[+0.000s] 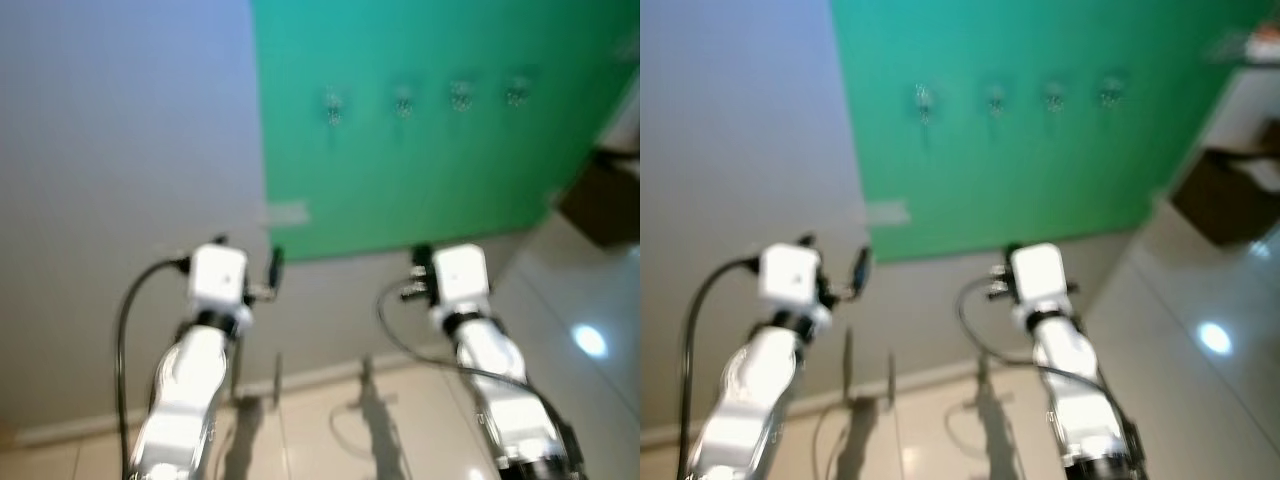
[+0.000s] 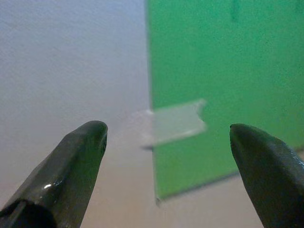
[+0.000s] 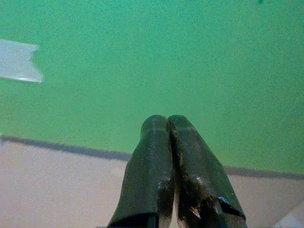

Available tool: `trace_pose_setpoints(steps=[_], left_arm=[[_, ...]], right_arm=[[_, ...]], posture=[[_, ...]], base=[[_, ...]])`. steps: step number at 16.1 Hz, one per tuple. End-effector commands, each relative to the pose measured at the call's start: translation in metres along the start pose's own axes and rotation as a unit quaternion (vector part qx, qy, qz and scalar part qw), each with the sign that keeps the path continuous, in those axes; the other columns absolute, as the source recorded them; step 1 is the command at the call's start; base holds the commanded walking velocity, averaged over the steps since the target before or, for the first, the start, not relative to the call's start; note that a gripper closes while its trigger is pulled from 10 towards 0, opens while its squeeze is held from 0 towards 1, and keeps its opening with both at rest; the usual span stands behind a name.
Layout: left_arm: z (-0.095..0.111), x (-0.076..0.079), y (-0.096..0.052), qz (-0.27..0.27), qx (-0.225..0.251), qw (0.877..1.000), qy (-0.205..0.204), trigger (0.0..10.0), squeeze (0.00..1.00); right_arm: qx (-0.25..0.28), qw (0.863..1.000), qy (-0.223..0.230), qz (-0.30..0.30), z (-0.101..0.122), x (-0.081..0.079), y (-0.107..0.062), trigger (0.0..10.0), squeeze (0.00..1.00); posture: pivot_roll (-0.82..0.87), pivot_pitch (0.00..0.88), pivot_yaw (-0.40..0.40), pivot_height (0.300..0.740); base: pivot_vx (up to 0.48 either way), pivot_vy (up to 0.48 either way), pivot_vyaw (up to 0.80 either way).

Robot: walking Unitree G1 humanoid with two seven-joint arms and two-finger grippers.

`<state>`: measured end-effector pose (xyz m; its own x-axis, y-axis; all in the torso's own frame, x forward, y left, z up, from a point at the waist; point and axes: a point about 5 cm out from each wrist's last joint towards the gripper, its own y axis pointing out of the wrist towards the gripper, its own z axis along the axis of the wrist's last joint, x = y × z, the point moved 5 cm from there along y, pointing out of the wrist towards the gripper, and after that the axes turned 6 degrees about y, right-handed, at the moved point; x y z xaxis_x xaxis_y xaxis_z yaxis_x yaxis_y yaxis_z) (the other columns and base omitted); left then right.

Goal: Hang keys on a hook

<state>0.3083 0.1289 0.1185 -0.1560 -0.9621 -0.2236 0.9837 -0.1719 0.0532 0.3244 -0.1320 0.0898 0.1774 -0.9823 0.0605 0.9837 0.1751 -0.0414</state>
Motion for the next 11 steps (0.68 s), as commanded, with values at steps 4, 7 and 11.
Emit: trace_pose_setpoints(steps=[4,7,11], left_arm=[[-0.001,-0.012,0.004,0.013,-0.003,1.0,0.015,10.0,0.0],[0.001,-0.012,0.006,0.009,-0.001,1.0,0.023,10.0,0.0],[0.001,-0.016,0.006,0.01,0.002,1.0,0.029,10.0,0.0]], right_arm=[[0.025,1.0,0.013,0.009,0.013,-0.005,0.004,10.0,0.0],[0.034,0.999,0.022,0.016,0.018,-0.008,0.007,10.0,0.0],[0.042,0.998,0.041,0.025,0.022,-0.014,0.007,10.0,0.0]], posture=[[-0.06,0.0,-0.015,0.74],[-0.05,0.0,-0.008,0.74],[-0.05,0.0,-0.002,0.74]], base=[[0.0,0.0,0.0],[0.0,-0.249,0.53],[0.0,-0.387,0.34]])
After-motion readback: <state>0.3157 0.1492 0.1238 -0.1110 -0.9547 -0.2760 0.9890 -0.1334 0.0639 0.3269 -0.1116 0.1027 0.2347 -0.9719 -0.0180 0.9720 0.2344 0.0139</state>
